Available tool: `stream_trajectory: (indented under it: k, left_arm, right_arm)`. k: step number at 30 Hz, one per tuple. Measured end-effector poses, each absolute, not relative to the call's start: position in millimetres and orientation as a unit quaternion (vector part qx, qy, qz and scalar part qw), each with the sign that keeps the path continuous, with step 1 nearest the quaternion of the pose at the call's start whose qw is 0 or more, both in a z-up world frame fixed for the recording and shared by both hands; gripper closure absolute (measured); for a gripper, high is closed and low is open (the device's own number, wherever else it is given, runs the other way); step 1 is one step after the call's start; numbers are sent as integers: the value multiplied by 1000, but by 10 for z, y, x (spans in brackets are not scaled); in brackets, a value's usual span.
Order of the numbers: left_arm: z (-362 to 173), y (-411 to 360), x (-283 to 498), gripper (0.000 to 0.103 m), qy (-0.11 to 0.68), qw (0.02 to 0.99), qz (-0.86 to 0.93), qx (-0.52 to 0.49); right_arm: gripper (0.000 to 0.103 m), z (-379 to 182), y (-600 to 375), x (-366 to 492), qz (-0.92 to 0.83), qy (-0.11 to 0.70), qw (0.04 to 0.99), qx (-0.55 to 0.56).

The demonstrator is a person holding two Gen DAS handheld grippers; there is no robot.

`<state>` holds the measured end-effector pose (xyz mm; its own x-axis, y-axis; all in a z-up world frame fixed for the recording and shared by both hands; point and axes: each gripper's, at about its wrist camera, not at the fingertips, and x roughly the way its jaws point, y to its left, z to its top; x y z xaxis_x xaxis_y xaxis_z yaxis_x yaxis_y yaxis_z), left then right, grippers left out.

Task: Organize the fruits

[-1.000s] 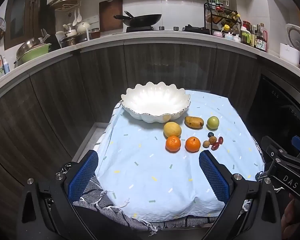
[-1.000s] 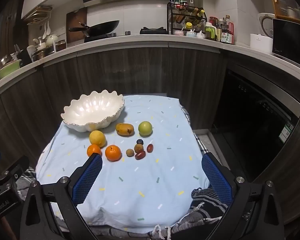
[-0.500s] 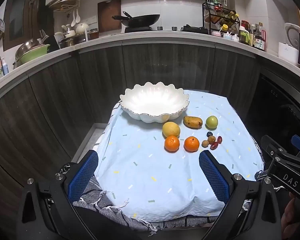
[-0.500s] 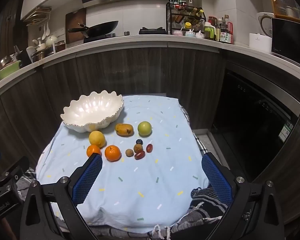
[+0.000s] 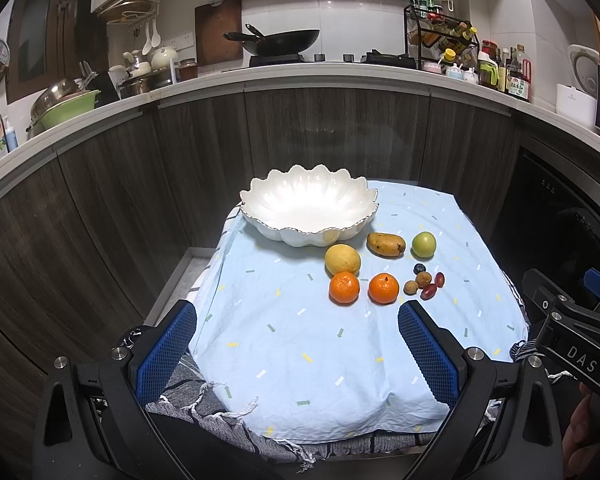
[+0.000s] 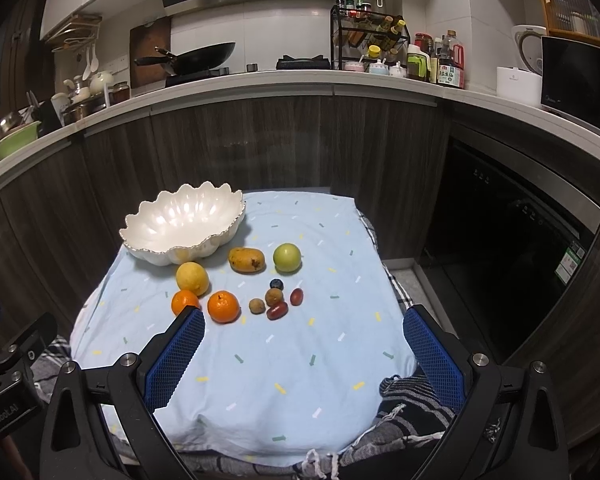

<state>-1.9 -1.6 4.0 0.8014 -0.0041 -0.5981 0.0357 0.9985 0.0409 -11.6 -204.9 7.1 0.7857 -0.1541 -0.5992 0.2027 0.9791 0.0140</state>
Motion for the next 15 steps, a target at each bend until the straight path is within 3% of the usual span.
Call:
stream_trajectory:
  k: [15]
  left_arm:
    - [39,-20,-24,0,313,949,-11,26]
  right_arm:
    - [2,72,-2052,-121,-96,312,945,39]
